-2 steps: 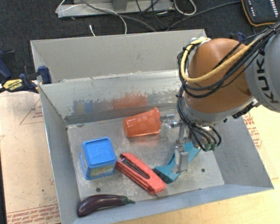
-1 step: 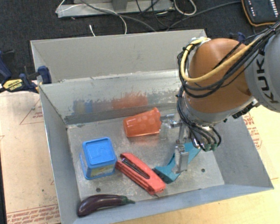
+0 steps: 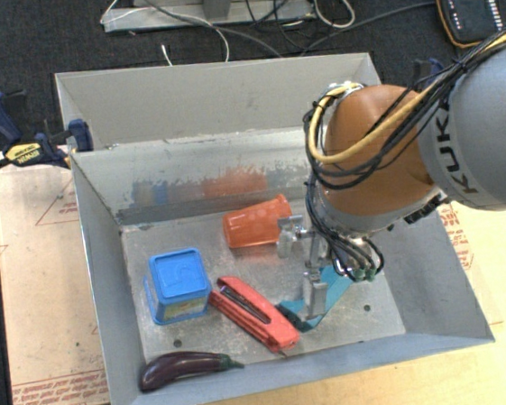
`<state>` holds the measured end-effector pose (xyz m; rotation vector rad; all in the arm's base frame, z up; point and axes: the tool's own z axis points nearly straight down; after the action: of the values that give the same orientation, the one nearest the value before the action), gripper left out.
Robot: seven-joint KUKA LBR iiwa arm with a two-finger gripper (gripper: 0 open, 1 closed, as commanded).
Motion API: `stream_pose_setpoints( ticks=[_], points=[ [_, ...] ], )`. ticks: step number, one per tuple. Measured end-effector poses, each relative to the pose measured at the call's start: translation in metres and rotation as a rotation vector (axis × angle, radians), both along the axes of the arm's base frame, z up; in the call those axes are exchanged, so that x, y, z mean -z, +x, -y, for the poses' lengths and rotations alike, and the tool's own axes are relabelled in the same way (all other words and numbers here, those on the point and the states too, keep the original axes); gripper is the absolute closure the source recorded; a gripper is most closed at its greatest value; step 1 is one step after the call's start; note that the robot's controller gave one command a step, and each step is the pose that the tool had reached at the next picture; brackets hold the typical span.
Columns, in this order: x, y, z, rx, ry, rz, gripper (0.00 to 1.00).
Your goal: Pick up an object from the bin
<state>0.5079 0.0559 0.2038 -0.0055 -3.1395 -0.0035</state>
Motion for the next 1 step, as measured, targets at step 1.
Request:
stream_pose_setpoints(
  ticks=[1],
  points=[
    [0.009, 0.0434, -0.0032, -0.003, 0.0, 0.01, 0.0]
  ],
)
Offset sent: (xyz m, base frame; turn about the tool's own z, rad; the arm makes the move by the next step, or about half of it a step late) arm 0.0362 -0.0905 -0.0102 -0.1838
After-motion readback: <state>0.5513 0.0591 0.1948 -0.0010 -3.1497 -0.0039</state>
